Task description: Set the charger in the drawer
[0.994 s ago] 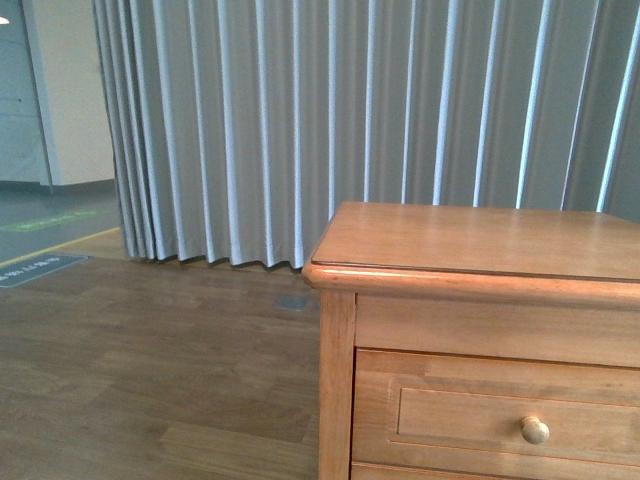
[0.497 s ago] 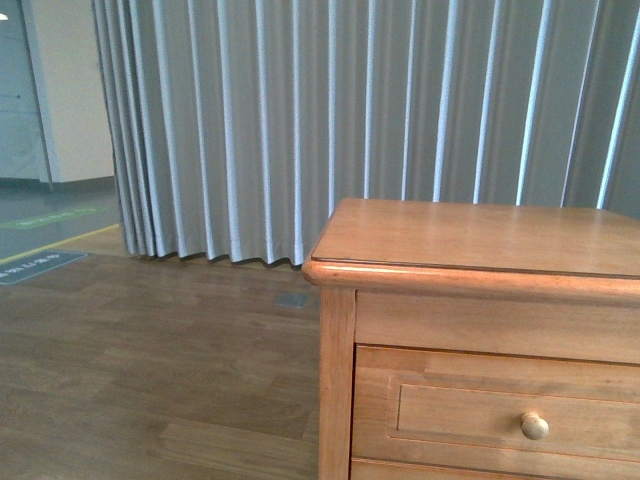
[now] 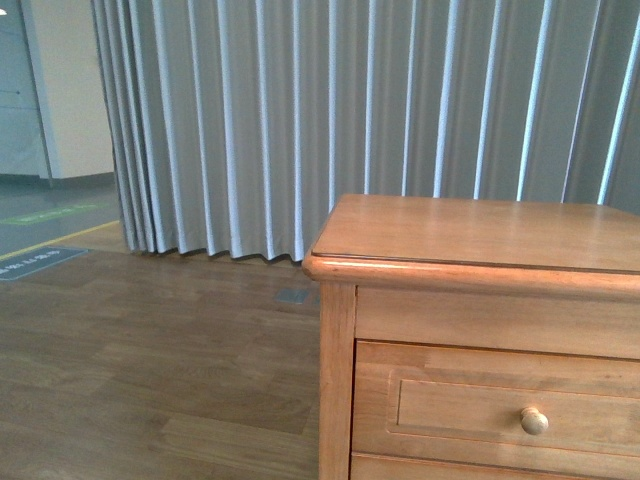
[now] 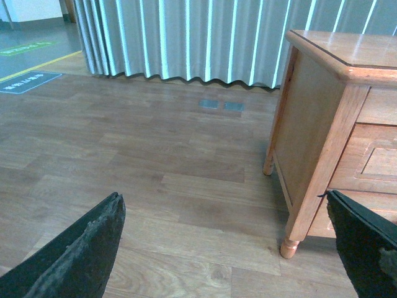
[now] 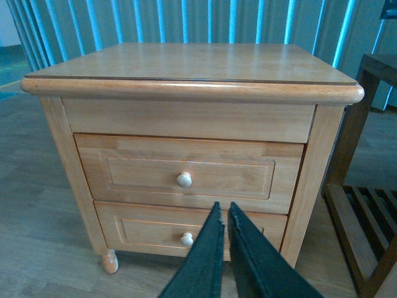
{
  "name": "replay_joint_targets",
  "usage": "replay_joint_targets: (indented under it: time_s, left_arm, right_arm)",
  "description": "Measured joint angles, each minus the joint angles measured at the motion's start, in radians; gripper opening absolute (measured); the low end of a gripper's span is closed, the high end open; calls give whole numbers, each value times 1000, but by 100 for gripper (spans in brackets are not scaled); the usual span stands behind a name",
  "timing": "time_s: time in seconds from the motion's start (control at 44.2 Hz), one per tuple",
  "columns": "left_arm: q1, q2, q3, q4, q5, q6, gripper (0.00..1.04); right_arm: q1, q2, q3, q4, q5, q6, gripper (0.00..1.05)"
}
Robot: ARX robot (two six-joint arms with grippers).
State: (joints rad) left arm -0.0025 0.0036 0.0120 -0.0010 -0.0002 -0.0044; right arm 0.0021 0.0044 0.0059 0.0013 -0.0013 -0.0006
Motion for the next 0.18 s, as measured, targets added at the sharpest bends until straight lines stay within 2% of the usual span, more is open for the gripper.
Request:
replay_joint_targets:
  time_s: [0.068, 0.181]
  left_arm:
    - [0, 0, 0, 0, 0, 0, 99]
    - [0, 0, 0, 0, 0, 0, 99]
  right_arm:
    - [0, 0, 0, 0, 0, 0, 18]
    - [0, 0, 0, 0, 0, 0, 44]
